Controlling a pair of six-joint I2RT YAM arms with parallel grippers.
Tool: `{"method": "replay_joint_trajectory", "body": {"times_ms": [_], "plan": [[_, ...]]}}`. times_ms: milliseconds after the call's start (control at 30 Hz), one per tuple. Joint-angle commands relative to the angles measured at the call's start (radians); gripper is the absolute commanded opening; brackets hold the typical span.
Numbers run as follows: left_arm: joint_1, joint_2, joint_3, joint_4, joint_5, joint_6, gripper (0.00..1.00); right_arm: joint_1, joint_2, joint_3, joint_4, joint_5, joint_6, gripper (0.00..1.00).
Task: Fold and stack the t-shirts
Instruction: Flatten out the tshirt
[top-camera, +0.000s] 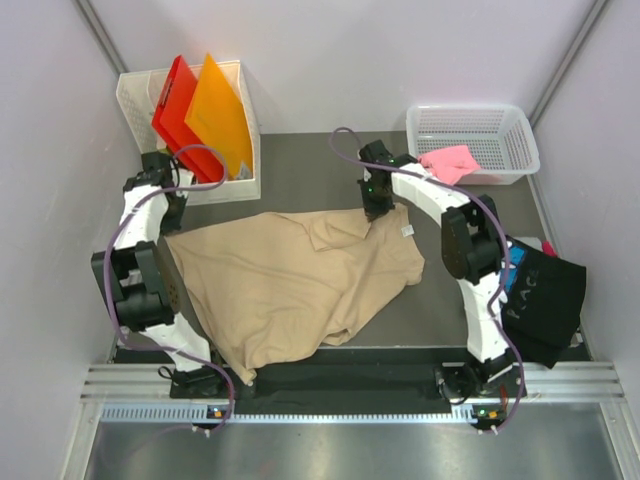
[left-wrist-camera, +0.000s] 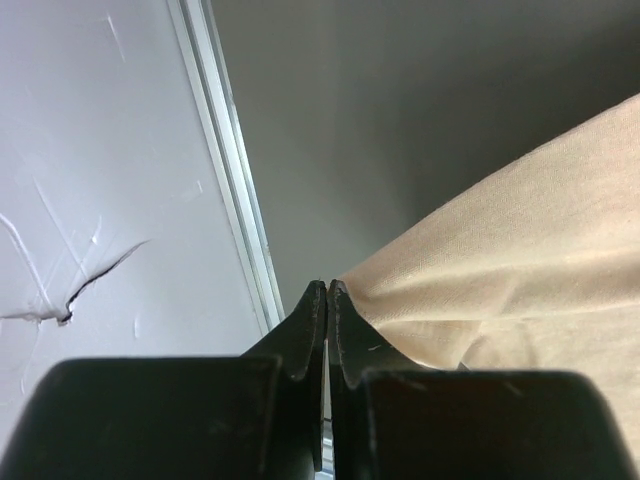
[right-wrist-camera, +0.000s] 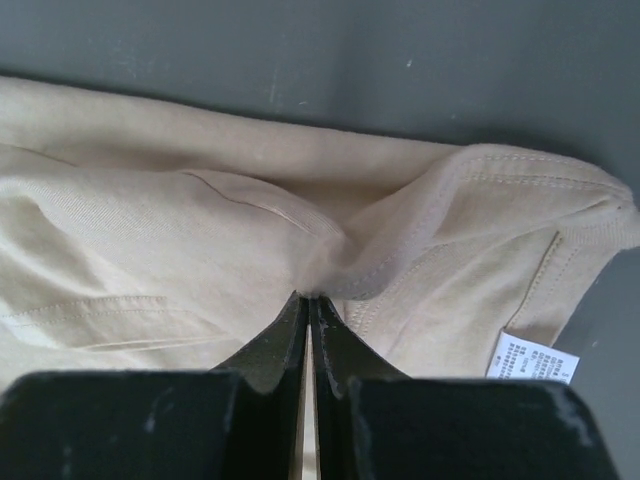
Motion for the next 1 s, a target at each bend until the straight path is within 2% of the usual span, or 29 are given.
{"method": "replay_joint_trajectory", "body": {"times_ms": [0,300,467,767,967], "plan": [[0.0,-0.089,0.036,-0.044,0.037,-0.003,0.0,-0.016,-0.103,0.033,0.018,0.02,0.006,0.0],[0.0,-0.216,0.162,-0.113,0.105,0.05,0.0,-0.017,-0.356,-0.003,0.014,0.073,-0.02,0.0],[0.001,-0.274,0.177,-0.11,0.113,0.076,0.0,-0.016,-0.472,-0.028,-0.013,0.093,-0.02,0.0],[0.0,-0.296,0.251,-0.092,0.1,0.145,0.0,-0.017,-0.672,0.024,-0.123,0.162,-0.023,0.0],[0.0,-0.293,0.429,-0.126,0.171,0.21,0.0,-0.019,-0.805,0.058,-0.193,0.184,-0.002,0.0]]}}
